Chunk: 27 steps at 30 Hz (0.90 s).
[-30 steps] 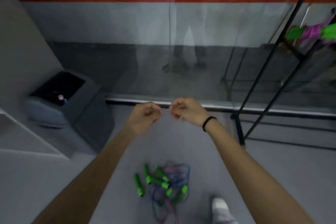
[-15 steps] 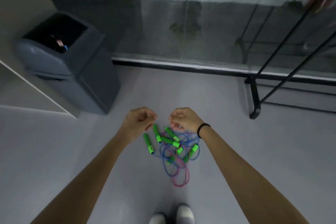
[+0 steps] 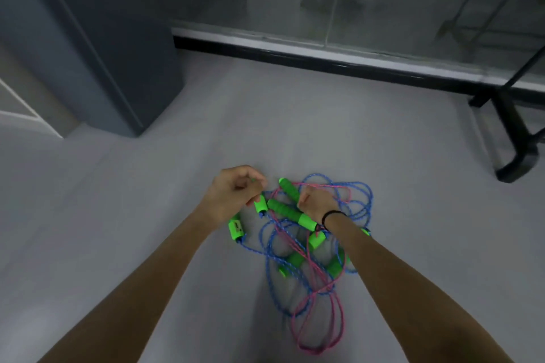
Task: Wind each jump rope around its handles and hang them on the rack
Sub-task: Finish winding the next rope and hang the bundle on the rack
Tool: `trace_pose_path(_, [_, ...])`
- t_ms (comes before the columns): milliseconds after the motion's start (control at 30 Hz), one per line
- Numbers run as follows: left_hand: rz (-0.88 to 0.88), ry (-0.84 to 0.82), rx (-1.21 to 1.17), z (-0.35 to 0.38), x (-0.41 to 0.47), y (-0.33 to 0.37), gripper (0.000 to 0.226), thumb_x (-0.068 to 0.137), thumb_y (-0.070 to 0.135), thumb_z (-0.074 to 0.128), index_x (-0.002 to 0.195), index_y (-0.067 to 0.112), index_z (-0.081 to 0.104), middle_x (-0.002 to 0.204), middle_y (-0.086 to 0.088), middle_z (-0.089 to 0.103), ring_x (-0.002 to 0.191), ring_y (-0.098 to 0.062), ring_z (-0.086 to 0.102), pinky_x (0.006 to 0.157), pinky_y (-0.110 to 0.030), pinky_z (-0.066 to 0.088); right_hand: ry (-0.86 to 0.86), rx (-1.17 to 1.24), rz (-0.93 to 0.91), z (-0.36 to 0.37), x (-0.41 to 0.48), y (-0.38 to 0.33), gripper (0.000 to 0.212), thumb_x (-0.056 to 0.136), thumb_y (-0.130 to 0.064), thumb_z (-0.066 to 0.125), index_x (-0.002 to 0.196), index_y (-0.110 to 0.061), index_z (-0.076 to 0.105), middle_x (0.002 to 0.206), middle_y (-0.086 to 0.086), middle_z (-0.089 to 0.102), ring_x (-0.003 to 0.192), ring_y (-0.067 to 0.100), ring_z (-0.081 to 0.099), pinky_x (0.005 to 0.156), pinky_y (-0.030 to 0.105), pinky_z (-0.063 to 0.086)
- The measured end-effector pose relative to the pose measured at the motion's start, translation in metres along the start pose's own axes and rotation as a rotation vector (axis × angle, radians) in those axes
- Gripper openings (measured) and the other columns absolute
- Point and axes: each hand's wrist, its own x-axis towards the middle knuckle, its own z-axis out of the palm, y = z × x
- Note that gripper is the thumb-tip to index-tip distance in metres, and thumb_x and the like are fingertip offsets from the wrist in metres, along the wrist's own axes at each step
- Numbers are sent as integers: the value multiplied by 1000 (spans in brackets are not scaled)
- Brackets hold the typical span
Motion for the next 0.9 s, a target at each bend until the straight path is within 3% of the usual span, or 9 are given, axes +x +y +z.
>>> trace_pose_path(100, [8,15,-6,0,6,-32,25,86,0,58,70,19,63,52,-7,54,47,-14,46,49,-21,40,-52,-68,46,41,29,21,33,83,-27,60,111,-12,53,125,17,41,113,36,48,97,40,43])
trace_pose_path(200, [-3,14,-8,-1,9,-45,24,85,4,60,69,22,63,50,2,57,48,-12,49,49,-19,42,-169,-192,98,65,47,38,54,80,-22,64,129,-20,42,141,18,21,127,40,32,104,46,39])
trace_pose_path(400, [-24,-13,3,3,16,-49,20,86,4,59,71,17,63,47,5,56,44,-8,48,47,-16,43,-158,-342,150,81,51,54,57,82,-31,62,133,-19,38,137,19,29,134,40,13,102,46,39])
trace_pose_path(467, [-32,-18,3,6,20,-50,21,86,3,59,71,18,63,47,6,57,44,-8,48,47,-17,43,-115,-327,140,81,49,54,56,79,-36,64,128,-21,42,134,20,29,133,41,16,100,46,40])
trace_pose_path(533, [-33,-21,8,9,26,-49,22,85,3,60,71,19,63,47,5,57,45,-10,48,48,-18,43,-66,-258,117,80,48,54,53,77,-32,66,125,-20,44,129,21,30,124,41,30,98,42,40])
trace_pose_path(600, [-33,-38,13,11,31,-48,20,85,2,59,73,17,63,47,5,57,45,-10,47,47,-18,42,-26,-114,103,76,47,52,47,78,-17,64,121,-17,45,124,19,29,99,36,48,88,35,45])
trace_pose_path(700, [-23,-63,2,17,34,-42,16,84,3,62,74,15,64,51,6,59,48,-8,50,52,-17,44,0,44,58,66,43,45,44,75,-8,63,115,-17,48,119,14,27,76,26,47,83,25,47])
trace_pose_path(800, [3,-129,17,17,35,-33,13,80,4,67,84,16,66,71,5,66,70,-7,60,72,-18,48,19,199,-14,48,39,32,49,69,-17,70,115,-17,53,109,8,33,81,23,47,83,22,44])
trace_pose_path(900, [57,-212,212,15,36,-21,34,75,12,74,107,20,63,106,9,63,104,2,55,95,-14,38,-152,240,-205,5,20,11,44,64,-20,75,106,-18,61,86,0,58,73,9,58,62,14,42])
